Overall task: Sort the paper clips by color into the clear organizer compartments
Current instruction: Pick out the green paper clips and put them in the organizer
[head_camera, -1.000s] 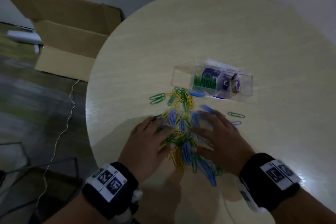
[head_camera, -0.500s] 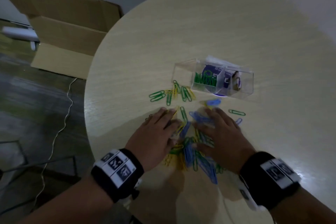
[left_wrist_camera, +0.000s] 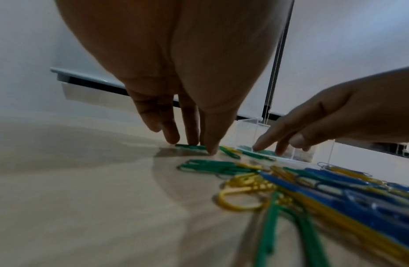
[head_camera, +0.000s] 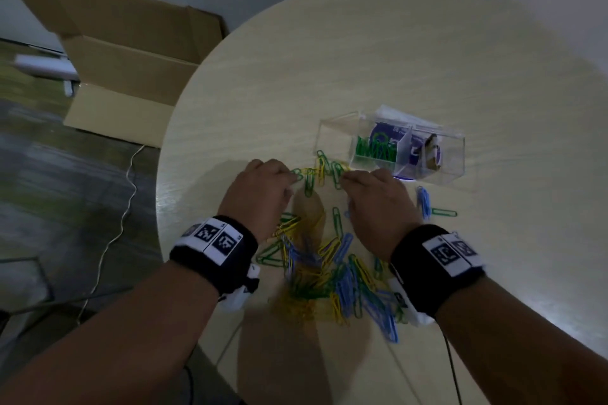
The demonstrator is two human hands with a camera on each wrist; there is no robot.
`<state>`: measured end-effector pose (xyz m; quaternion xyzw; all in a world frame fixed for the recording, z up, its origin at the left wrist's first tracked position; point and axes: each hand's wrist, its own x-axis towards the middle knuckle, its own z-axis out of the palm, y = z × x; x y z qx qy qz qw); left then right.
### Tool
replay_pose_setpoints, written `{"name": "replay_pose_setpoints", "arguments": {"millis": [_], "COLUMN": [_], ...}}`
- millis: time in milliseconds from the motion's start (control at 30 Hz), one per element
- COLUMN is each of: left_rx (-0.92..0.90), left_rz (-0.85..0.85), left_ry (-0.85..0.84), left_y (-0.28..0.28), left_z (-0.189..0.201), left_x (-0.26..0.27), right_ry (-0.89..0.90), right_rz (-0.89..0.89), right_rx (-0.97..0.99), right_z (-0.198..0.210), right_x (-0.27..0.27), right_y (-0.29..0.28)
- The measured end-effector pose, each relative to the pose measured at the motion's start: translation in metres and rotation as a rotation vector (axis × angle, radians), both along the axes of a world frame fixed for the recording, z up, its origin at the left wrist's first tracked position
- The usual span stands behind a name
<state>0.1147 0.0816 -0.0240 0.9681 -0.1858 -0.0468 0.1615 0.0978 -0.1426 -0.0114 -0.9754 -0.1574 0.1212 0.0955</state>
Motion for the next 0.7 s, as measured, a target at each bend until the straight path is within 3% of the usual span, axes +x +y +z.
{"name": "replay_pose_setpoints", "arguments": {"millis": [100,233,300,367,467,633,700], "left_rx": [-0.075,-0.219,-0.186,-0.111,0.003,0.017,0.027], "left_rz": [0.063,0.272,0.302,0.256,0.127,-0.166,-0.19], "left_ry": [0.018,0.163,0.199,0.187,0.122,-0.016,0.006], "left_y": [0.004,0.005,0.006,0.005,0.001,-0.006,-0.002], "left_z": [-0.004,-0.003,-0.004,-0.004,0.0,0.001,-0.001], "left_x": [0.002,0.003,0.003,0.001,-0.002,0.004,0.004], "right_ry": [-0.002,-0.036,-0.055,-0.093,-0.074,0.042,0.024], "right_rz": [-0.047,-0.206,-0.304,-0.316,-0.174,-0.062,-0.065], "right_rx": [-0.003,0.153,0.203,0.198,0.142,0.005,0.031], "right_z": [0.0,-0.007,-0.006,-0.002,0.007,0.004,0.004], "right_x": [-0.007,-0.018,-0.019,-0.015,-0.007,0.004,0.003], "right_y": [-0.006,-0.028,-0.036,-0.037,-0.019,0.001,-0.003]}}
